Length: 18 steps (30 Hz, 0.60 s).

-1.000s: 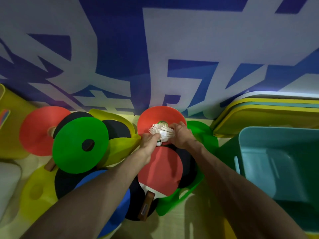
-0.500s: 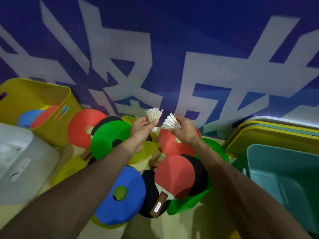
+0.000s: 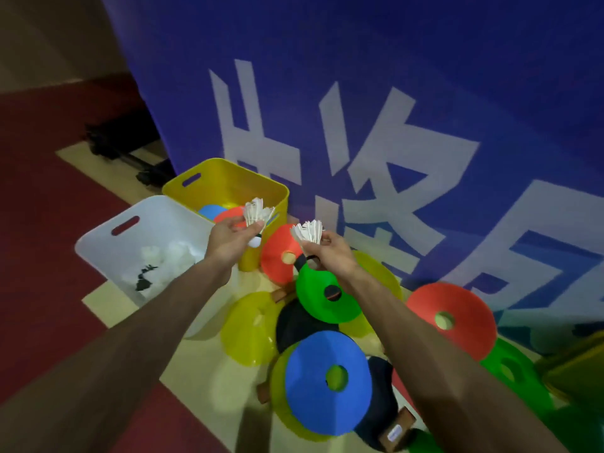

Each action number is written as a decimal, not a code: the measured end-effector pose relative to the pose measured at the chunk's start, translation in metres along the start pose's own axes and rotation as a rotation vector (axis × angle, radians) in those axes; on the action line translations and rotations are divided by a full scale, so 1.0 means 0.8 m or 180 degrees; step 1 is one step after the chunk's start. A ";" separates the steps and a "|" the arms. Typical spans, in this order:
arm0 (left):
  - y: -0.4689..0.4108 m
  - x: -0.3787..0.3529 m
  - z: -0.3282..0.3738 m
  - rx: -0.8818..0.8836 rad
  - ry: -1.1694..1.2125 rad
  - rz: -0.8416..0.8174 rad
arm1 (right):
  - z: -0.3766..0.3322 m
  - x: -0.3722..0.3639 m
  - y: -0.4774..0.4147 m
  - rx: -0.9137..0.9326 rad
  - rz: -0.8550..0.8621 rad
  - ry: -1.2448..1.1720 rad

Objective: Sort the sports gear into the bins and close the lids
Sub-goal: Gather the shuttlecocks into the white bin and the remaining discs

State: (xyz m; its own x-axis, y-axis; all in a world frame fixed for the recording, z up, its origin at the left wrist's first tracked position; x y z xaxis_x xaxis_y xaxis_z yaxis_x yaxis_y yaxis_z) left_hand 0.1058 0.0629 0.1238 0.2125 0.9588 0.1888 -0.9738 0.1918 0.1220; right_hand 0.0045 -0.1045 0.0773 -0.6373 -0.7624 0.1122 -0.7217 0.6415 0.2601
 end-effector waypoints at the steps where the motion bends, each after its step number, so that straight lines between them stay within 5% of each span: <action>1: -0.006 0.021 -0.002 0.0049 0.0024 0.0049 | -0.003 -0.025 0.000 -0.0033 -0.0047 -0.0024; 9: -0.069 0.172 -0.055 0.0406 -0.0202 0.0365 | -0.005 -0.202 0.007 -0.0246 -0.0348 0.0142; 18: -0.103 0.231 -0.094 0.0647 -0.0278 0.0262 | -0.005 -0.293 0.014 -0.0439 -0.0277 0.0242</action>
State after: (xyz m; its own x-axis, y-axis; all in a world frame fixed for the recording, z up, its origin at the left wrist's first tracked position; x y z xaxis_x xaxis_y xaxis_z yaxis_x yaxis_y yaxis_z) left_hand 0.2195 0.2402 0.0750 0.1480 0.9459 0.2888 -0.9537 0.0591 0.2949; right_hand 0.1465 0.0811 0.0582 -0.5480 -0.8221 0.1545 -0.7259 0.5592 0.4006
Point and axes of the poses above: each hand's wrist, its own y-axis away from the middle knuckle, its own x-axis out of the back of the hand, z = x × y, the point moved 4 cm from there along -y, towards the middle knuckle, and after that the axes turned 9 degrees about z, right-handed, at the moved point
